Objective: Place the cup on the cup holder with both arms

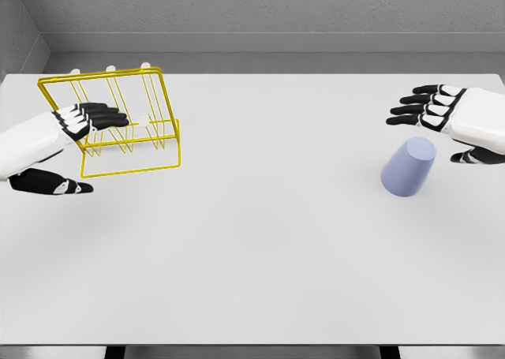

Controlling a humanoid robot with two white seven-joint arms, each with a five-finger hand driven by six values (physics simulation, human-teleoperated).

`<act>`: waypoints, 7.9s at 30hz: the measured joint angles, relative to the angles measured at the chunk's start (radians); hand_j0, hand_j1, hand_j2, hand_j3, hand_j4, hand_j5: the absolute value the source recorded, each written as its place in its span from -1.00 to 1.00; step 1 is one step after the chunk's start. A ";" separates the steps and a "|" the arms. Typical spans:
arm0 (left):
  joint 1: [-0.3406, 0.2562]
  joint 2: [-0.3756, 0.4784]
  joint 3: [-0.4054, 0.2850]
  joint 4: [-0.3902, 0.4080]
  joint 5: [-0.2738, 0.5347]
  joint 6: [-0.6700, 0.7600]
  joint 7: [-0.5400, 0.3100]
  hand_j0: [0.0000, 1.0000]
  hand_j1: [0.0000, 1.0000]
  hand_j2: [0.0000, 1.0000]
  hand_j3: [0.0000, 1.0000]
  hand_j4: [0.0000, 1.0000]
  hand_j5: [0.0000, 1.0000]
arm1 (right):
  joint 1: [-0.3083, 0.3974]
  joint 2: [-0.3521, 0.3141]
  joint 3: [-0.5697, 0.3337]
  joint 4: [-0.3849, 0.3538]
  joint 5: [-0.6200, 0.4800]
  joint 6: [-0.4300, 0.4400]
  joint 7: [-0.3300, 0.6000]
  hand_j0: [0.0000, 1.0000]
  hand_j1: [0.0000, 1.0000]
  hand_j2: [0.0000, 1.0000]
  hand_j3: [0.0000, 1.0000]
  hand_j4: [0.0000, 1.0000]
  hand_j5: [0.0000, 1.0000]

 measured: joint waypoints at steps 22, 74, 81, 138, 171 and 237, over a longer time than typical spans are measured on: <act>-0.110 -0.029 -0.184 -0.017 0.125 0.000 0.007 1.00 1.00 1.00 1.00 1.00 1.00 | -0.176 0.124 0.006 0.114 -0.043 -0.001 0.432 1.00 1.00 1.00 1.00 1.00 1.00; -0.354 -0.401 -0.687 0.113 0.713 0.420 -0.001 1.00 1.00 1.00 1.00 1.00 1.00 | -0.206 0.340 0.121 0.389 -0.005 0.002 0.523 0.50 0.50 0.50 0.50 0.50 0.50; -0.354 -0.429 -0.687 0.153 0.713 0.423 -0.001 1.00 1.00 1.00 1.00 1.00 1.00 | -0.207 0.341 0.120 0.389 -0.003 0.001 0.521 0.45 0.45 0.45 0.45 0.45 0.45; -0.284 -0.350 -0.685 0.236 0.710 0.341 -0.001 1.00 1.00 1.00 1.00 1.00 1.00 | -0.218 0.344 0.094 0.002 0.021 -0.002 0.522 0.20 0.20 0.20 0.20 0.20 0.20; -0.284 -0.359 -0.684 0.246 0.714 0.340 -0.001 1.00 1.00 1.00 1.00 1.00 1.00 | -0.218 0.566 0.154 0.001 0.109 -0.002 0.522 0.21 0.21 0.21 0.21 0.21 0.21; -0.334 -0.503 -0.705 0.252 0.706 0.375 -0.001 1.00 1.00 1.00 1.00 1.00 1.00 | 0.295 0.483 -0.600 0.168 -0.352 -0.002 0.522 1.00 1.00 1.00 1.00 1.00 1.00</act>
